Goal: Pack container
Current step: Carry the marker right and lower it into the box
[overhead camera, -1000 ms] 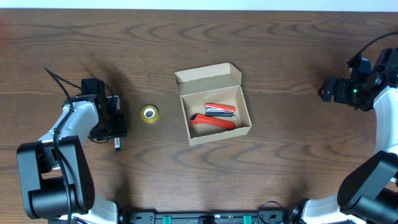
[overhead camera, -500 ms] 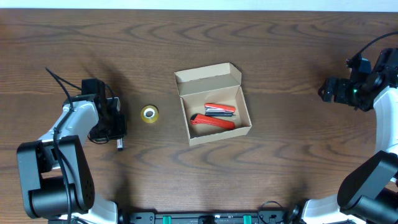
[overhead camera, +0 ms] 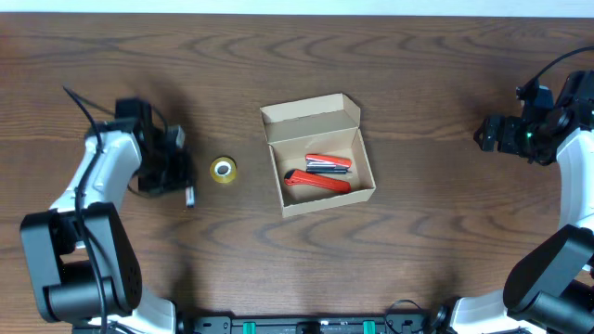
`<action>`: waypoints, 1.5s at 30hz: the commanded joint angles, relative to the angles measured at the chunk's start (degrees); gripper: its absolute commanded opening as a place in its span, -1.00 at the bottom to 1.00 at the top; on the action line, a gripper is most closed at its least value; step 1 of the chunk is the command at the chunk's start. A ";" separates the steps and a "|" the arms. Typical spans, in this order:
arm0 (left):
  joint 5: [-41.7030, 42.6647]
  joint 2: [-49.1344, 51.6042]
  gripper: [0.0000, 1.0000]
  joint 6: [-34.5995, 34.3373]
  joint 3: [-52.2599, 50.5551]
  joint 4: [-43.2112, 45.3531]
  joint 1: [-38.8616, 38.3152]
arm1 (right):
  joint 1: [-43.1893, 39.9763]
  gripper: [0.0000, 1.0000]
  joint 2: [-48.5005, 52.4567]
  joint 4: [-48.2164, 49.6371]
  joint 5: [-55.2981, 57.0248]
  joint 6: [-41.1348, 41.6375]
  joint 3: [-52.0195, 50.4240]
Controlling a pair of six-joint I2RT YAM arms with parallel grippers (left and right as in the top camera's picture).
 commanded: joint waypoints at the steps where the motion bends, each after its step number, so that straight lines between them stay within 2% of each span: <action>1: 4.50 -3.82 -0.88 3.13 7.39 -3.17 -3.76 | 0.39 0.96 -0.37 0.20 -0.70 0.76 -0.09; 4: 3.48 -5.01 -0.88 8.98 13.68 -6.54 -9.49 | 0.39 0.96 -0.37 0.20 -0.70 0.76 -0.09; 9: -2.75 -5.07 -0.88 21.31 23.21 -10.62 -22.16 | 0.39 0.96 -0.37 0.20 -0.70 0.76 -0.09; 13: -6.64 -5.07 -0.88 31.67 25.51 -9.38 -31.34 | 0.39 0.96 -0.37 0.20 -0.70 0.76 -0.09; 18: -10.16 -4.44 -0.88 40.13 25.46 -7.02 -39.58 | 0.39 0.96 -0.37 0.22 -0.76 0.79 -0.09; 22: -10.54 -3.32 -0.88 43.41 25.42 -5.95 -42.36 | 0.39 0.96 -0.37 0.24 -1.79 0.81 -0.09; 28: -10.58 0.48 -0.88 45.75 25.42 -4.31 -42.60 | 0.39 0.96 -0.37 0.33 -1.95 1.18 -0.09; 42: -10.58 16.44 -0.88 43.93 25.42 -3.89 -42.60 | 0.39 0.97 -0.37 0.39 -1.95 1.77 -0.09; 45: -10.54 17.77 -0.74 42.84 25.42 -4.07 -42.60 | 0.39 0.97 -0.37 0.39 -1.95 1.77 -0.09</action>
